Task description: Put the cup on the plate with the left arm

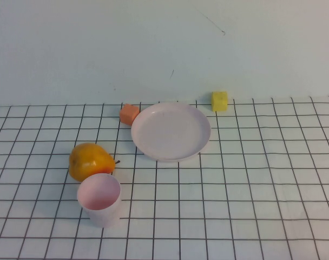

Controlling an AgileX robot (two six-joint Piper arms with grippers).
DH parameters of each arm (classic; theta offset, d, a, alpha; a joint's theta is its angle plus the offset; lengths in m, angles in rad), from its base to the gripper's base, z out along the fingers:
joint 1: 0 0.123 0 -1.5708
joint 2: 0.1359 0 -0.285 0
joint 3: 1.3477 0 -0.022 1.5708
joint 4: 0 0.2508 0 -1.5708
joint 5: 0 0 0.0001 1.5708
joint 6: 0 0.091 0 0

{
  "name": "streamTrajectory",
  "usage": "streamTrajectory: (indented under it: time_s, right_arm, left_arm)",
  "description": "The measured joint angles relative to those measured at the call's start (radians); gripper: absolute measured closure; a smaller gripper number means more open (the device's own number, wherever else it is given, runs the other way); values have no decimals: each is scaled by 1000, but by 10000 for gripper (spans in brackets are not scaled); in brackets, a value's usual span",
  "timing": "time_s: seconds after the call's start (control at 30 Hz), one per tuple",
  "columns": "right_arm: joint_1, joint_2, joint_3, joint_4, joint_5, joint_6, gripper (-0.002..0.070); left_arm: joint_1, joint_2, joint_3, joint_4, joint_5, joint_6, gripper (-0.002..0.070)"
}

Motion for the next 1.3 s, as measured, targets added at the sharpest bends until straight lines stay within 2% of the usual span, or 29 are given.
streamTrajectory:
  time_s: [0.1, 0.2, 0.3, 0.4, 0.5, 0.67, 0.87, 1.1, 1.23, 1.3]
  right_arm:
    - [0, 0, 0, 0, 0, 0, 678]
    - [0, 0, 0, 0, 0, 0, 678]
    - [0, 0, 0, 0, 0, 0, 678]
    - [0, 0, 0, 0, 0, 0, 678]
    - [0, 0, 0, 0, 0, 0, 678]
    - [0, 0, 0, 0, 0, 0, 678]
    - [0, 0, 0, 0, 0, 0, 678]
    - [0, 0, 0, 0, 0, 0, 678]
    - [0, 0, 0, 0, 0, 0, 678]
    - [0, 0, 0, 0, 0, 0, 678]
  left_arm:
    - [0, 0, 0, -40, 32, -19, 677]
    - [0, 0, -2, -180, 148, -55, 677]
    - [0, 0, -83, -259, 431, -108, 677]
    - [0, 0, -234, -282, 835, -133, 677]
    - [0, 36, -391, -267, 1157, -142, 677]
    - [0, 160, -519, -255, 1524, -142, 677]
    - [0, 257, -489, -321, 1573, -193, 677]
    - [0, 486, -519, -595, 1661, -28, 673]
    - [0, 671, -571, -674, 1710, 89, 614]
    - [0, 776, -611, -716, 1730, 160, 550]
